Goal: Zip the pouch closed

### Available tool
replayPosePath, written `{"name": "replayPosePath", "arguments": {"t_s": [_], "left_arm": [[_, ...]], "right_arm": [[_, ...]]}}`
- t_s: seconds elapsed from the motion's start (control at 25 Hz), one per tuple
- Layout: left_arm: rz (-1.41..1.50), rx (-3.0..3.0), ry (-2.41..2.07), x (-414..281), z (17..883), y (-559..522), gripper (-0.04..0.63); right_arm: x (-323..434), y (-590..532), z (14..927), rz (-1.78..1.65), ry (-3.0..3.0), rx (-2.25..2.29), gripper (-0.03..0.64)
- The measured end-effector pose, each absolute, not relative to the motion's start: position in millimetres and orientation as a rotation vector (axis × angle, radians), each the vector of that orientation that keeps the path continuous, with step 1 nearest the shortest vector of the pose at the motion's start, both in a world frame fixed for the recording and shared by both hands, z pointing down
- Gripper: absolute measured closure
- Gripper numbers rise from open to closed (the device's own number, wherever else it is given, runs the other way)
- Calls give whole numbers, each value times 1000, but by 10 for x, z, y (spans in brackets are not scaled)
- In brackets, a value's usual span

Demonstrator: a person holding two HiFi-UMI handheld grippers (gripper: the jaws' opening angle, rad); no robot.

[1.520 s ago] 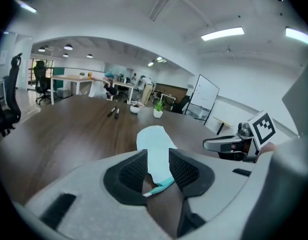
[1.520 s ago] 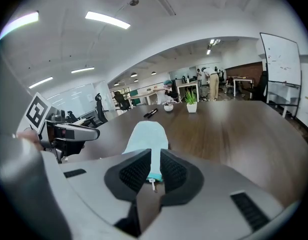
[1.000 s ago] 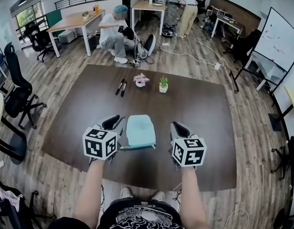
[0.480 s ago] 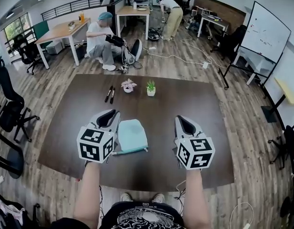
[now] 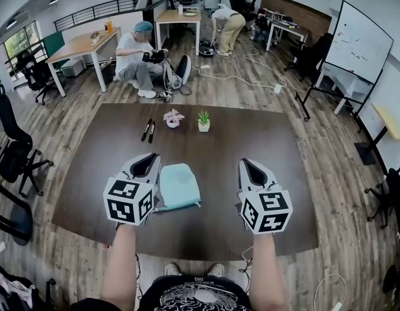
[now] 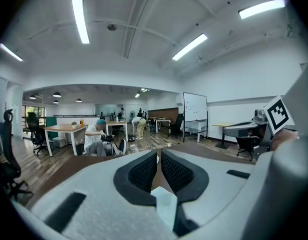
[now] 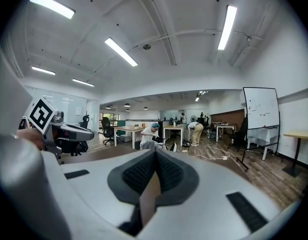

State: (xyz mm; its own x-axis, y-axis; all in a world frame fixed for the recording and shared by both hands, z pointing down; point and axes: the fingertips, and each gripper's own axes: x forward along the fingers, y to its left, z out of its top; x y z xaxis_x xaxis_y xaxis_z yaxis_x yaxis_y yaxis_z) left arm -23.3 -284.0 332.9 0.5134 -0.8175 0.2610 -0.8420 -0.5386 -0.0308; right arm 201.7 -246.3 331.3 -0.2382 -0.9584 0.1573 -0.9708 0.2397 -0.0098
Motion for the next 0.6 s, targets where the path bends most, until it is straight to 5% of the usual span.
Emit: {"name": "replayPosePath", "arguments": {"t_s": [0.6], "left_arm": [[393,2601,-1453,-308,3459,-2821,568]], "right_arm": [[1934,-2494,3391,181,-2390,1839,618]]}}
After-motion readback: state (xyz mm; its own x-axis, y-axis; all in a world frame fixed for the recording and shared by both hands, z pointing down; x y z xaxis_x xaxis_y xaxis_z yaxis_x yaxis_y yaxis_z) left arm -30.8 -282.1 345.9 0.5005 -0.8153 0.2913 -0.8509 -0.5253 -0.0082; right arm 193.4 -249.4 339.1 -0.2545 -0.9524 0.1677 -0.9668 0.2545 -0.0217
